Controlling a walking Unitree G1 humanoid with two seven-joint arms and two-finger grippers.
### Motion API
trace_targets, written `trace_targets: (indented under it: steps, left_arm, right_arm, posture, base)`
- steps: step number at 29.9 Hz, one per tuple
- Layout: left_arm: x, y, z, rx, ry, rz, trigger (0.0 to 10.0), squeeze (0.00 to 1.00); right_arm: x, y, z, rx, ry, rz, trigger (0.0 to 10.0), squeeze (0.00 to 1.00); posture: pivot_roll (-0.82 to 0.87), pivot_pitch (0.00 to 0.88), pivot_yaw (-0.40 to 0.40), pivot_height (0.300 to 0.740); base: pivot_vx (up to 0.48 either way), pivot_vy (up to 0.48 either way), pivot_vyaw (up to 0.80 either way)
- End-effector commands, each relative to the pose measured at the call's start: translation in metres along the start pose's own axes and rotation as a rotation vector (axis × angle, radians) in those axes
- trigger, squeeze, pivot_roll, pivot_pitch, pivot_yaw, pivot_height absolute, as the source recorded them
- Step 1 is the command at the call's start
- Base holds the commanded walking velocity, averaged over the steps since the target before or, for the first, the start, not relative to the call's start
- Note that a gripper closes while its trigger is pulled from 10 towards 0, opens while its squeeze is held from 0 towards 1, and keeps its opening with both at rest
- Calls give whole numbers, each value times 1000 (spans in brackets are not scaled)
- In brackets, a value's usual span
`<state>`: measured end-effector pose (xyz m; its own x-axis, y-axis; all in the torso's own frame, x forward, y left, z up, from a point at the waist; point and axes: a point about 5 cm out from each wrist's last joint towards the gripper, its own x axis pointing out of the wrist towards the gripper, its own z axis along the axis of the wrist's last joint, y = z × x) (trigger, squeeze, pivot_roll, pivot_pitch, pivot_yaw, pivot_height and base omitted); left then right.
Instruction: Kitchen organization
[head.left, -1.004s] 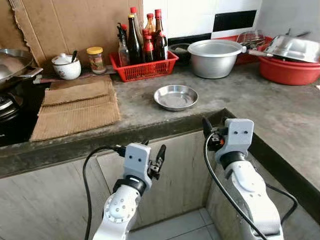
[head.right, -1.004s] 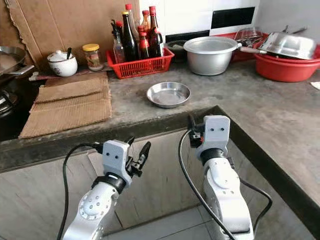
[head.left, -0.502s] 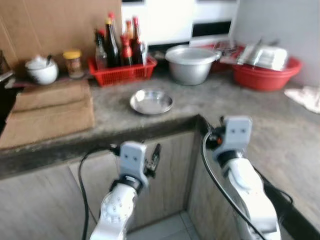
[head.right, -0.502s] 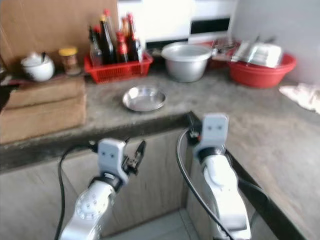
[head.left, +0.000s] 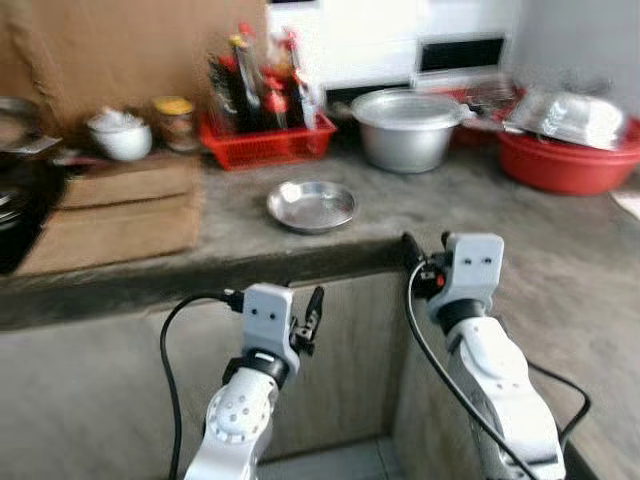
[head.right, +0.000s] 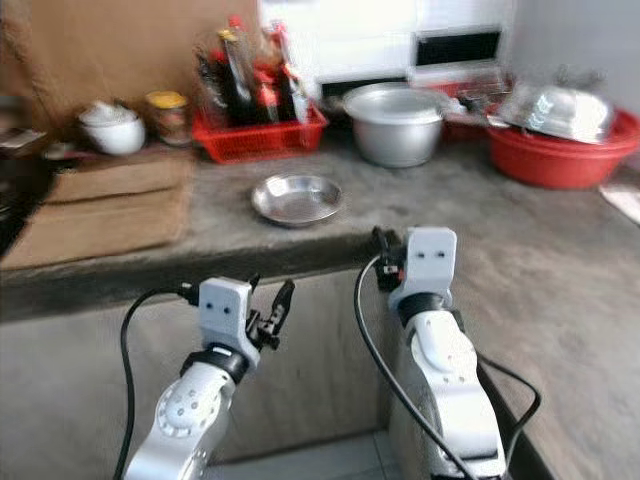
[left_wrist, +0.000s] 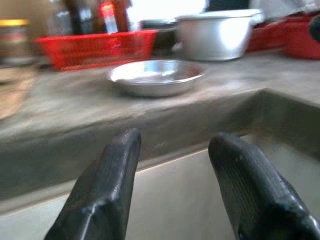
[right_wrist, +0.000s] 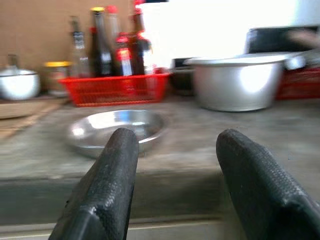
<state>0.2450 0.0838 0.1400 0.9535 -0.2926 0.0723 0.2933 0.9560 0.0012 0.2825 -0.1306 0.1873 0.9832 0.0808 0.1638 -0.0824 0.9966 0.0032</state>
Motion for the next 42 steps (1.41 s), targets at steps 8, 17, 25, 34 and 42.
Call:
trace_targets:
  steps: [8,17,25,34,42]
  left_arm:
    - [1,5,5,27,-19,24,10000,0]
    - [1,5,6,49,-28,13,10000,0]
    - [2,4,7,51,-32,1,10000,0]
    - [2,4,7,52,-33,-5,10000,0]
    - [2,4,7,36,-35,3,10000,0]
  right_arm:
    - [3,7,1,9,10,28,10000,0]
    - [4,6,1,10,12,22,10000,0]
    - [7,5,2,5,9,23,10000,0]
    - [7,5,3,5,9,21,10000,0]
    - [8,4,4,7,5,14,10000,0]
  posture:
    - [72,0,-14,740]
    - [71,0,-14,740]
    - [70,0,-16,740]
    - [70,0,-14,740]
    - [71,0,-13,740]
  base:
    - [0,0,498]
    - [125,0,0]
    - [337,0,0]
    - [353,0,0]
    - [299,0,0]
